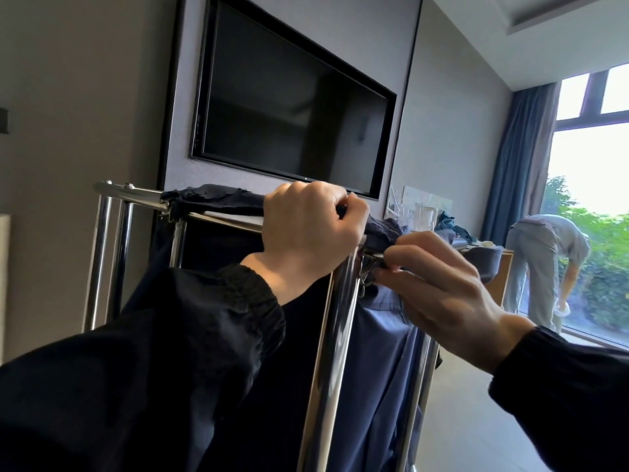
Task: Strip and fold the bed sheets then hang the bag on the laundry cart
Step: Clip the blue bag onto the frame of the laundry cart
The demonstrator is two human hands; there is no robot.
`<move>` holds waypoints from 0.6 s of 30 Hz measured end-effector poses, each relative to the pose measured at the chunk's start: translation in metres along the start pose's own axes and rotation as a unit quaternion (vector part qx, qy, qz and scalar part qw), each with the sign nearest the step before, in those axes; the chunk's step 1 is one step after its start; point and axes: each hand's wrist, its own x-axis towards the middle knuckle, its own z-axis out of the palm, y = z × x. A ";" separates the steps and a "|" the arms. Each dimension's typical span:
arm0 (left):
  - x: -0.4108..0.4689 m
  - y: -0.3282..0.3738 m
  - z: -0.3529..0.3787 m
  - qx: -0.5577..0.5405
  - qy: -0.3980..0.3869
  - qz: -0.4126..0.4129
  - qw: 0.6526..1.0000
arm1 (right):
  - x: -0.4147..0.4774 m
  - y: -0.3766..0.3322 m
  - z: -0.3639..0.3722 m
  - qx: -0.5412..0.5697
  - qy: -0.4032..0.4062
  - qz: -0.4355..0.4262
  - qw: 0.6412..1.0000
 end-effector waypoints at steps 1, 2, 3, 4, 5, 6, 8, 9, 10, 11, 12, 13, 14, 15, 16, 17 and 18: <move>0.000 0.001 0.000 0.001 0.001 -0.002 1.000 | 0.000 0.000 0.000 0.000 0.003 -0.001 1.000; 0.000 0.001 0.000 0.003 0.001 -0.004 1.000 | 0.000 -0.001 0.001 0.000 0.002 0.003 1.000; 0.000 0.001 0.000 0.004 0.001 -0.006 1.000 | 0.000 -0.002 0.002 0.001 0.007 0.010 1.000; -0.001 0.001 0.001 0.005 0.001 -0.009 1.000 | 0.001 -0.003 0.004 0.003 0.015 0.024 1.000; -0.001 0.001 0.001 0.006 0.001 -0.011 1.000 | 0.001 -0.004 0.005 0.001 0.026 0.041 0.999; -0.001 0.001 0.001 0.006 0.002 -0.012 1.000 | 0.002 -0.006 0.007 -0.001 0.036 0.058 0.998; -0.001 0.001 0.001 0.007 0.005 -0.011 1.000 | 0.004 -0.008 0.008 0.005 0.049 0.083 0.995; -0.001 0.001 0.001 0.007 0.007 -0.009 1.000 | 0.004 -0.009 0.009 0.011 0.052 0.091 0.994; -0.001 0.001 0.001 0.006 0.007 -0.008 1.000 | 0.004 -0.010 0.008 0.015 0.052 0.097 0.994; -0.001 0.001 0.001 0.006 0.006 -0.005 1.000 | 0.002 -0.009 0.007 0.017 0.050 0.097 0.994; 0.000 0.000 0.001 0.005 0.004 -0.002 1.000 | 0.000 -0.009 0.007 0.014 0.045 0.091 0.995; 0.000 -0.001 0.001 0.003 0.002 0.002 1.000 | -0.002 -0.008 0.007 0.008 0.037 0.079 0.996; 0.000 -0.002 0.001 -0.001 0.000 0.008 1.000 | -0.006 -0.006 0.006 -0.003 0.027 0.064 0.998; 0.000 -0.003 0.002 -0.004 -0.001 0.012 1.000 | -0.009 -0.004 0.006 -0.012 0.020 0.051 0.998; 0.000 -0.003 0.002 -0.004 -0.001 0.013 1.000 | -0.010 -0.003 0.005 -0.015 0.017 0.042 0.999; 0.000 -0.004 0.002 -0.001 0.000 0.013 1.000 | -0.011 -0.002 0.004 -0.010 0.017 0.038 0.999; 0.000 -0.004 0.002 0.000 0.001 0.011 1.000 | -0.009 -0.001 0.003 -0.004 0.019 0.034 0.999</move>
